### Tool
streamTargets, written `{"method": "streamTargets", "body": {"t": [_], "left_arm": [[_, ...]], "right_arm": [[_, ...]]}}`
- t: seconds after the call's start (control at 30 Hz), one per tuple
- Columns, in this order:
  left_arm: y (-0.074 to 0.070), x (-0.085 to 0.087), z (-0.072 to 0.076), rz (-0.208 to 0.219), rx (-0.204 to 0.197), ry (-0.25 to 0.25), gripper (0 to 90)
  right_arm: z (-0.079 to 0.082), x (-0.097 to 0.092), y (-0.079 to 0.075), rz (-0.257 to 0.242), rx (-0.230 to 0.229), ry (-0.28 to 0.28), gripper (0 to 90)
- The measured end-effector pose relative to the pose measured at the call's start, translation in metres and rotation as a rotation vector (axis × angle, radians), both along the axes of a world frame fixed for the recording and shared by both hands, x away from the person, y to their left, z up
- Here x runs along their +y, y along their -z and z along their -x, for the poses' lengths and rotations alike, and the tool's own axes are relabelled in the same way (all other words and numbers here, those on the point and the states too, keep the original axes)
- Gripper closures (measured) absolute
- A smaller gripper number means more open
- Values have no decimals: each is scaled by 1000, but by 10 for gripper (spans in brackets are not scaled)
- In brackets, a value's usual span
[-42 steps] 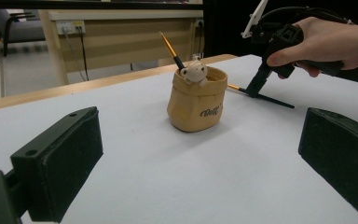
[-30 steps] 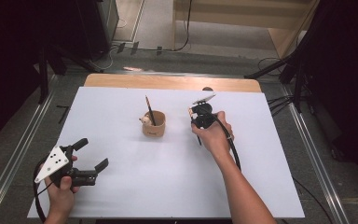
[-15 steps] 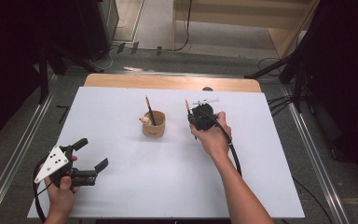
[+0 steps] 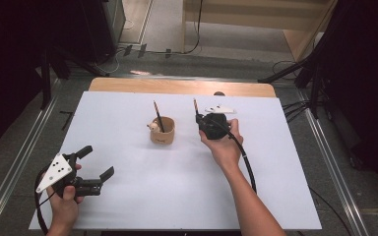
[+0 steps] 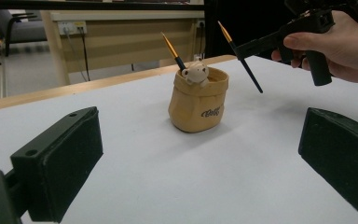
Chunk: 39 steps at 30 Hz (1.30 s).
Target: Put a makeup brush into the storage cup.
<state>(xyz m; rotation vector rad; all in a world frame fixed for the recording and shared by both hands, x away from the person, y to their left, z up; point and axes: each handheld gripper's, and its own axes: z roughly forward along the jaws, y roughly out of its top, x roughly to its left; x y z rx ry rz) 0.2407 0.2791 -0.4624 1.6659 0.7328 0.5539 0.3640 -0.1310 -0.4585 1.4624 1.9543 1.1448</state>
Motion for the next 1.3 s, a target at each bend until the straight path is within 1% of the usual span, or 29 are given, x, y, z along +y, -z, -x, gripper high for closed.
{"method": "streamTargets", "body": {"t": [0.13, 0.23, 0.27, 0.37, 0.43, 0.47, 0.5, 0.57, 0.67, 0.7, 0.77, 0.83, 1.03, 1.2, 1.27, 1.3], "left_arm": [[0, 0, 0, 1, 0, 1, 0], [0, 0, 0, 0, 2, 0, 0], [0, 0, 0, -4, 2, 0, 0], [0, 0, 0, -1, 1, -1, 0], [0, 0, 0, -1, 1, 0, 0], [0, 0, 0, 0, 2, 0, 0], [1, 0, -1, 0, 2, -1, 0], [1, 0, -1, 0, 1, 0, 0], [1, -1, -1, -5, -1, 2, 0], [1, -1, -1, -5, -1, 1, 0], [1, -1, -1, -5, -1, 0, 0], [1, -1, -1, -4, -1, 0, 0], [1, -1, 0, -5, -1, 1, 0], [1, -1, 0, -2, -3, 1, 0], [1, -1, 0, -1, -4, 2, 0], [0, 0, 0, -2, -4, 3, 0]], "right_arm": [[2, -1, 0, -23, -42, -8, 841], [3, -1, 1, -37, -96, -13, 841], [3, -1, 1, -40, -103, -16, 841], [5, -1, 0, -59, -146, -24, 841], [6, -1, 0, -61, -183, -27, 841], [7, -2, -1, -70, -202, -28, 841], [7, -2, -1, -82, -204, -28, 841], [7, -2, -1, -82, -217, -28, 841], [8, -2, -1, -102, -235, -29, 841], [8, -2, -2, -116, -247, -36, 841], [9, -2, -2, -123, -265, -32, 841], [10, -2, -3, -141, -290, -38, 841], [13, -1, -7, -170, -351, -44, 841], [13, 0, -8, -194, -371, -52, 841], [13, 1, -8, -201, -375, -59, 840], [12, 2, -7, -203, -370, -65, 841]]}}
